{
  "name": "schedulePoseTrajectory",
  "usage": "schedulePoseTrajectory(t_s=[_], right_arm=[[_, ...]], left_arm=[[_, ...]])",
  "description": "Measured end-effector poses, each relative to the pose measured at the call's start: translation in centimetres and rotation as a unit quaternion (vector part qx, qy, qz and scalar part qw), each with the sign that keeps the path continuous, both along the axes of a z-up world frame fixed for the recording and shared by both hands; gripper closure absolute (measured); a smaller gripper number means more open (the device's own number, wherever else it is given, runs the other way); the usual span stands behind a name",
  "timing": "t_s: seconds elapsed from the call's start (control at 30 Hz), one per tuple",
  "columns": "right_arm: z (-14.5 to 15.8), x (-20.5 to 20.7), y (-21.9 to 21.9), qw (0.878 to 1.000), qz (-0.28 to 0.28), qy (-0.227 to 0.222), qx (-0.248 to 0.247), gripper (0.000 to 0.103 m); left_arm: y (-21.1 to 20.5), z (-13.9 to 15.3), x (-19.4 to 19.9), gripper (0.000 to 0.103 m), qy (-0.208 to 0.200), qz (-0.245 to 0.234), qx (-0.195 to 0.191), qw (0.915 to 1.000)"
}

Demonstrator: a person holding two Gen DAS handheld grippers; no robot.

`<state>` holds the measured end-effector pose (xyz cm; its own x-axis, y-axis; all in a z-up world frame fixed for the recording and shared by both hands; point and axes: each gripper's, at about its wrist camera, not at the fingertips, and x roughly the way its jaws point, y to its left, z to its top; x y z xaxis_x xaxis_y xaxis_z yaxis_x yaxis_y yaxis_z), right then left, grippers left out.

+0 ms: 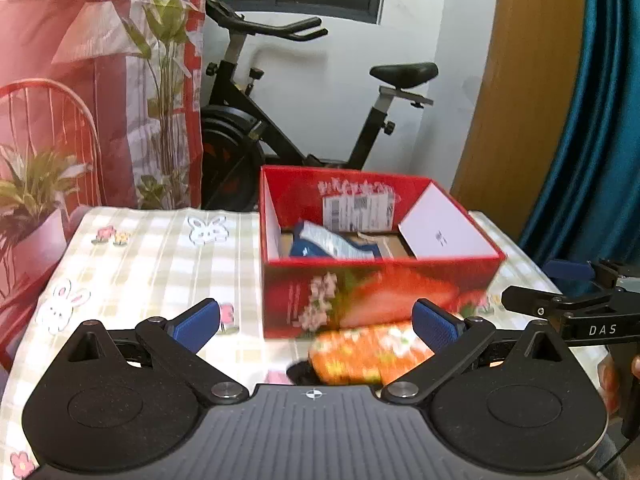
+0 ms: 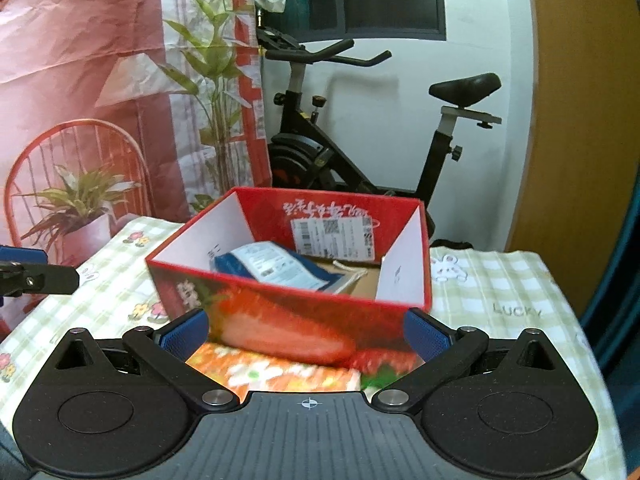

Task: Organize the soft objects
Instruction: 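Release the bag into the box and move the right tool back, then move the left tool to the orange floral oven mitt and grasp it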

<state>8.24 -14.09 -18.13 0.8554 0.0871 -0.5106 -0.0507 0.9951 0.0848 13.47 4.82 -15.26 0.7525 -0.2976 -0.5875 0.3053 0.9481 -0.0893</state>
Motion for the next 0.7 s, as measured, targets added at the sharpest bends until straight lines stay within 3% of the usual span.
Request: schedulePoseTrajectory(t_s=[0.17,0.33,0.5,0.7], right_arm=[[-2.1,-2.3,1.6,1.0,0.01,-0.002,-0.029,0.0],[-4.5,-3.0,2.3,0.999,0.026,0.029,-0.023,0.001],[-5.7,-2.2,1.8,0.999,0.024,0.039,-0.017,0.019],[-7.9,-0.1,1.8,0.998,0.03,0.05,-0.02,0.032]], left_arm=[[0.0,-2.2,-1.4,0.0,0.023,-0.012,-0.003,0.9997],[-0.2,-4.5,-1.8,0.001,0.052,-0.02,-0.028,0.998],[-0.5,-5.7,-1.4,0.004,0.06,-0.022,-0.026,0.9976],[-0.4,-6.9,-0.4,0.015,0.076,-0.013,-0.031,0.9966]])
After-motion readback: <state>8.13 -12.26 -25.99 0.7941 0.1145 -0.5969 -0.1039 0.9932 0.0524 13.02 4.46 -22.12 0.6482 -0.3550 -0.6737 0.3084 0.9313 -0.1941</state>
